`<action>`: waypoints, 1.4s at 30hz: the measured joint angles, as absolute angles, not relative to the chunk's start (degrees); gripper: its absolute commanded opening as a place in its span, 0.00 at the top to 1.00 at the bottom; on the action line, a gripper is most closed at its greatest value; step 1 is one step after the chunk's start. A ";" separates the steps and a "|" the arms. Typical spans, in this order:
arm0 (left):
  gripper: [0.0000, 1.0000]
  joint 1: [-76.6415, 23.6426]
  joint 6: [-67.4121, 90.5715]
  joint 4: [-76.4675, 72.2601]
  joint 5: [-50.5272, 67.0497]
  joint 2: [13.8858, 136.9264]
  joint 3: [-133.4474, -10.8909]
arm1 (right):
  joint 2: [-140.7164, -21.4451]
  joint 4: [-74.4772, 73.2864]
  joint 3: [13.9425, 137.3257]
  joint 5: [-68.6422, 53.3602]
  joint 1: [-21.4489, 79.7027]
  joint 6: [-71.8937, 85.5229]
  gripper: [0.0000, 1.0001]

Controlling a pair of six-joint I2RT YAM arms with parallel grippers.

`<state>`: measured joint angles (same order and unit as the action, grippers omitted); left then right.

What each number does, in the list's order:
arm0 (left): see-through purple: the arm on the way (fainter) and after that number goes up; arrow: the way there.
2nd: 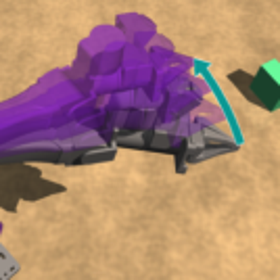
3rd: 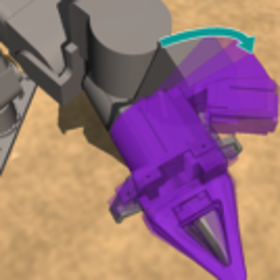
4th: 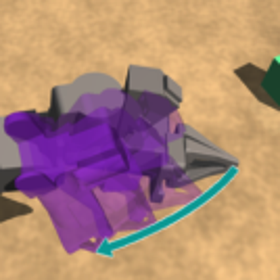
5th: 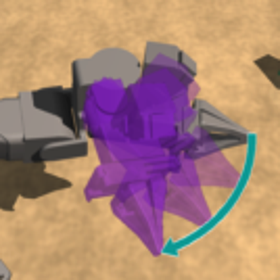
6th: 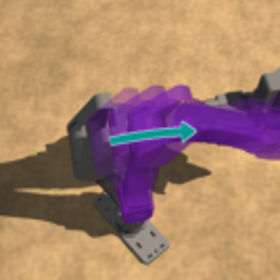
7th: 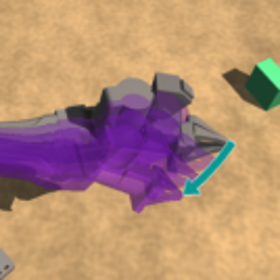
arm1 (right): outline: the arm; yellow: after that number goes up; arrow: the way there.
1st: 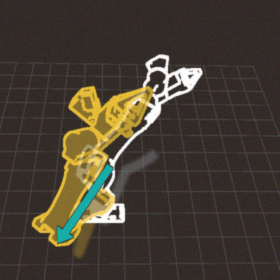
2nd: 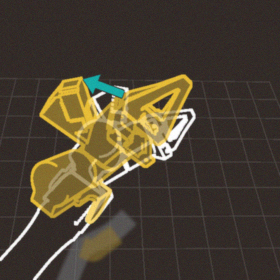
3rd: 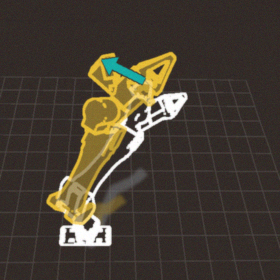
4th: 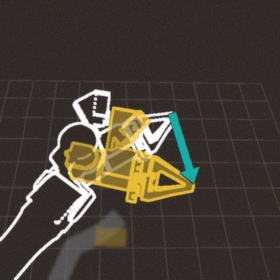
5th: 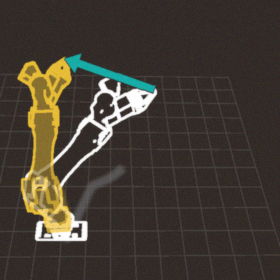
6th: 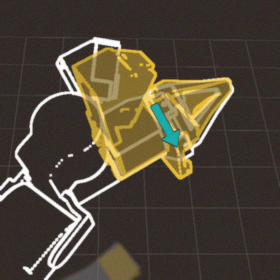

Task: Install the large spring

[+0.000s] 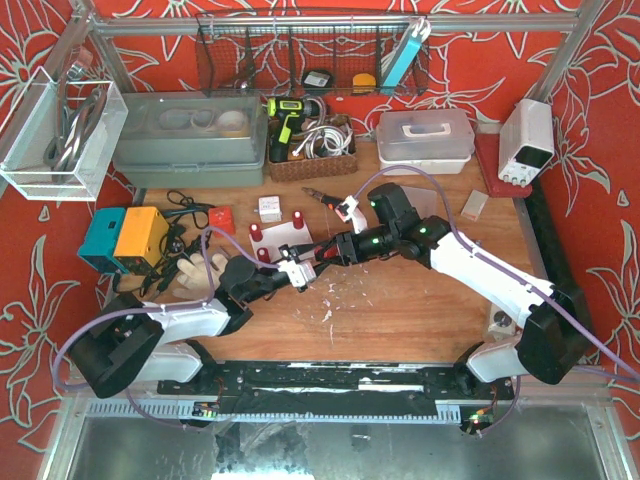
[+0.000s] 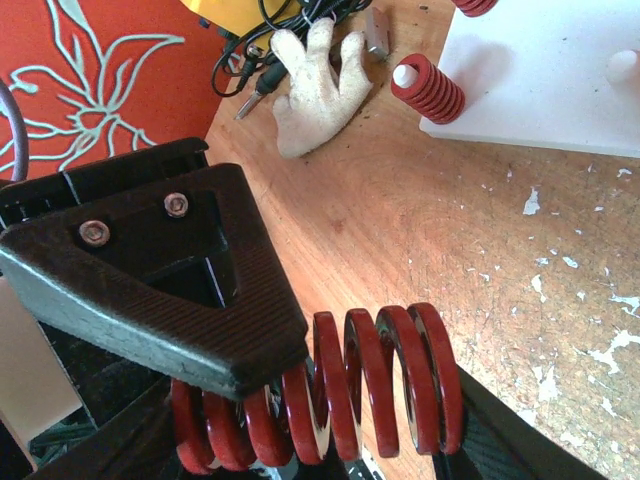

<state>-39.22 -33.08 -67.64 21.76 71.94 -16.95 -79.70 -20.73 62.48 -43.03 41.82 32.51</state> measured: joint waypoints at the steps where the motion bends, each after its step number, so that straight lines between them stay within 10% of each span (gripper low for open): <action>1: 0.65 -39.05 -33.30 -67.92 21.80 72.03 -16.95 | -79.70 -20.80 62.48 -43.13 41.82 32.53 0.73; 9: 1.00 -38.22 -34.17 -68.42 24.10 72.18 -16.88 | -79.70 -20.67 62.46 -43.59 41.82 32.73 0.61; 25: 1.00 -37.06 -33.52 -64.03 26.46 70.61 -16.82 | -77.97 -21.43 62.17 -40.60 41.93 29.28 0.02; 42: 1.00 -31.35 -10.57 -47.97 13.02 66.76 -21.10 | -54.74 -23.24 54.85 -2.98 38.89 24.77 0.01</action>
<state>-31.35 -10.57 -47.97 13.02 66.76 -21.10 -54.74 -23.24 54.85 -2.98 38.89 24.77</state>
